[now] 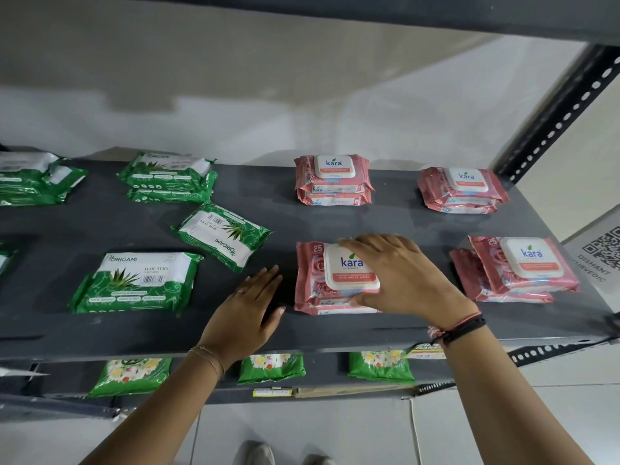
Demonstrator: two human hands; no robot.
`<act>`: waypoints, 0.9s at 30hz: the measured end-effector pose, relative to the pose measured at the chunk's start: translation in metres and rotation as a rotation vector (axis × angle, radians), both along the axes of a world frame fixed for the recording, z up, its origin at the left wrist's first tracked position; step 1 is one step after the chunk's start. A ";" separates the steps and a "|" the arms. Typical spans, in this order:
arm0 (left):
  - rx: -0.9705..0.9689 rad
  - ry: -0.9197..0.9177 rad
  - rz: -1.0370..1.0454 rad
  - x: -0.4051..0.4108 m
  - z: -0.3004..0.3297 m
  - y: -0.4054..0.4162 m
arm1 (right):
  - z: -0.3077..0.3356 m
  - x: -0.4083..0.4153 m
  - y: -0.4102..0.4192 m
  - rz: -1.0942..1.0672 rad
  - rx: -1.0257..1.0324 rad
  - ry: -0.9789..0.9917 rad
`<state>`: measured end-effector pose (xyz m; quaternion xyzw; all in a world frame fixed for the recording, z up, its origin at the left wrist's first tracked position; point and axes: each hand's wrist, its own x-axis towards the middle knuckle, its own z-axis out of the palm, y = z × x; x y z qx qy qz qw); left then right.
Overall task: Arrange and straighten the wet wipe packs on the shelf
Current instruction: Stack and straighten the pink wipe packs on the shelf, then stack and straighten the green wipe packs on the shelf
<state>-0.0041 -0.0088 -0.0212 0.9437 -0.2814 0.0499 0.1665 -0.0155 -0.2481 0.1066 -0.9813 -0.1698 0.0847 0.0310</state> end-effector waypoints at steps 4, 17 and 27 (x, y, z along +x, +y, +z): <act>0.008 0.001 0.007 -0.002 0.003 -0.001 | 0.002 -0.002 0.000 -0.016 0.012 0.031; 0.000 -0.155 0.246 -0.033 0.040 0.082 | 0.004 0.019 0.103 0.091 0.267 -0.219; 0.198 -0.025 0.428 -0.021 0.022 0.232 | -0.047 0.090 0.193 -0.201 0.189 0.103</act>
